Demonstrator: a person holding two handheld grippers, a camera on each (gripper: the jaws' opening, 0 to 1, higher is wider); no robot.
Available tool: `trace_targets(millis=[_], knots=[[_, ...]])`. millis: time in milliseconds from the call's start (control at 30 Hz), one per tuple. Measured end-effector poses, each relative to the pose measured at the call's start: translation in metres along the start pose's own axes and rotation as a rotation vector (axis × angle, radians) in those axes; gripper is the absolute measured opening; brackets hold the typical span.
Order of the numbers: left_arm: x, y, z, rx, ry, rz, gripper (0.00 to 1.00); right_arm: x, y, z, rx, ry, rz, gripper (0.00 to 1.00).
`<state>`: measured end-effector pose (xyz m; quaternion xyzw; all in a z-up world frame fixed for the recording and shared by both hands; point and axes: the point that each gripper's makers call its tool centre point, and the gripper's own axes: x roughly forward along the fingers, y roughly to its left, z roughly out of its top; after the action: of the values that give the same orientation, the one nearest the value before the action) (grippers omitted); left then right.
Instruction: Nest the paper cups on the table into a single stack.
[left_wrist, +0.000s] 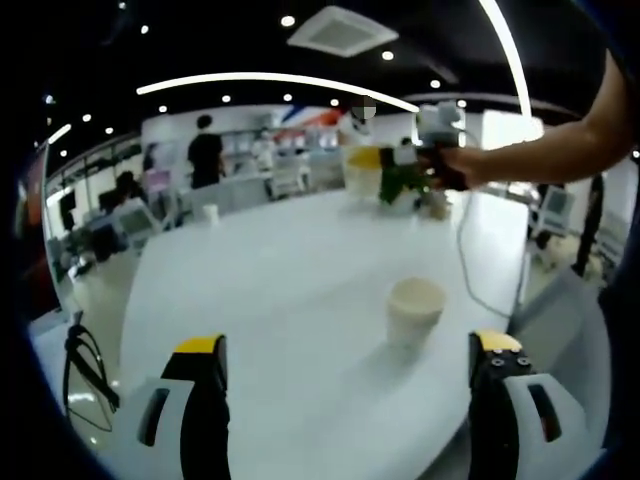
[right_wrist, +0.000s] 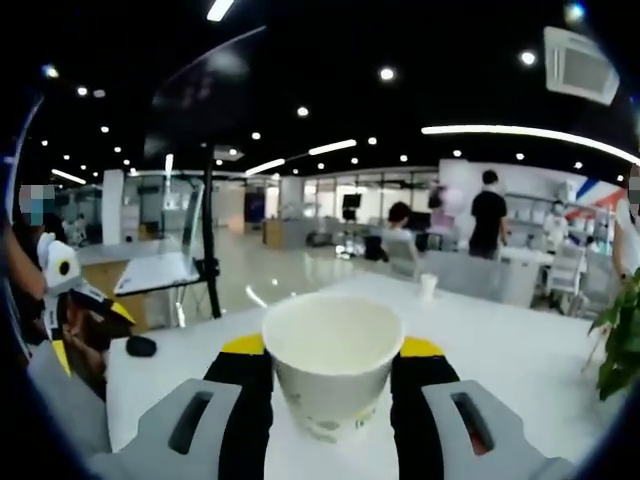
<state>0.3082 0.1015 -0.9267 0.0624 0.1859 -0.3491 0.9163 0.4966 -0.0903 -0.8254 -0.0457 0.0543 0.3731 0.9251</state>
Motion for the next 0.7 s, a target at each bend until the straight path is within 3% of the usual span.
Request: trace_targets(millis=[700], knots=[[-0.012,-0.009,-0.01,-0.023,-0.001,-0.012,0.98,-0.014,0.041,0.015,0.003,-0.036,0.057,0.43]])
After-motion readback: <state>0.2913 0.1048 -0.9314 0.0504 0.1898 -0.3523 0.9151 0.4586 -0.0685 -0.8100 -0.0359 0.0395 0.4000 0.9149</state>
